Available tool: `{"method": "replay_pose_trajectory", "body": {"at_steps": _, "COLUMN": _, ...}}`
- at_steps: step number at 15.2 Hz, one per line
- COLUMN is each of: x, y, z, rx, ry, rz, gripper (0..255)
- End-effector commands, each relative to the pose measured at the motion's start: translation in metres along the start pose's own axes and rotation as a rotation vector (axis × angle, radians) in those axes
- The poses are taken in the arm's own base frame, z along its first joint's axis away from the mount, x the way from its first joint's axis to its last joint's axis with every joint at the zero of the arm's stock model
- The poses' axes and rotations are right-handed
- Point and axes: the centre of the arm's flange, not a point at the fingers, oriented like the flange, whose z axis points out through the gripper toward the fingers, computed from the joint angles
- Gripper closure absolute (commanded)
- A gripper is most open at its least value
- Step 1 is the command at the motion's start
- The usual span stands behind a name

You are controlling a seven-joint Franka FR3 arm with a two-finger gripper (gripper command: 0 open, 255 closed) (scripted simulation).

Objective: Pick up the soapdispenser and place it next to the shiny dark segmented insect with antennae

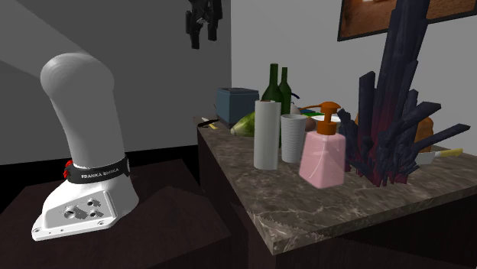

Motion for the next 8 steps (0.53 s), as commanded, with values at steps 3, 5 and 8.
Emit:
{"method": "replay_pose_trajectory", "body": {"at_steps": 3, "x": 0.017, "y": 0.016, "z": 0.012, "rx": -0.008, "ry": -0.004, "rz": 0.006, "gripper": 0}}
{"method": "replay_pose_trajectory", "body": {"at_steps": 5, "x": 0.033, "y": 0.032, "z": 0.024, "rx": -0.017, "ry": -0.008, "rz": 0.011, "gripper": 0}}
{"method": "replay_pose_trajectory", "body": {"at_steps": 8, "x": 0.057, "y": 0.057, "z": 0.042, "rx": -0.029, "ry": -0.015, "rz": 0.020, "gripper": 0}}
